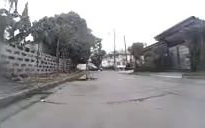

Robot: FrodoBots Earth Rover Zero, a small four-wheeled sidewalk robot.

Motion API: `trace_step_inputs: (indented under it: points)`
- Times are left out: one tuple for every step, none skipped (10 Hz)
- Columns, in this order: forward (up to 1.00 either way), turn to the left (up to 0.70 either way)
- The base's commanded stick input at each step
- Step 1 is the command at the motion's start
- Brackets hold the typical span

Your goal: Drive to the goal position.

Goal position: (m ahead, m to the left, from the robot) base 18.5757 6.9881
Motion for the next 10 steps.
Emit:
trace_step_inputs:
  points:
    - [1.0, 0.02]
    - [1.0, 0.11]
    - [1.0, 0.26]
    - [1.0, 0.06]
    - [1.0, 0.0]
    - [1.0, 0.0]
    - [1.0, 0.0]
    - [1.0, 0.0]
    - [1.0, 0.0]
    - [1.0, 0.0]
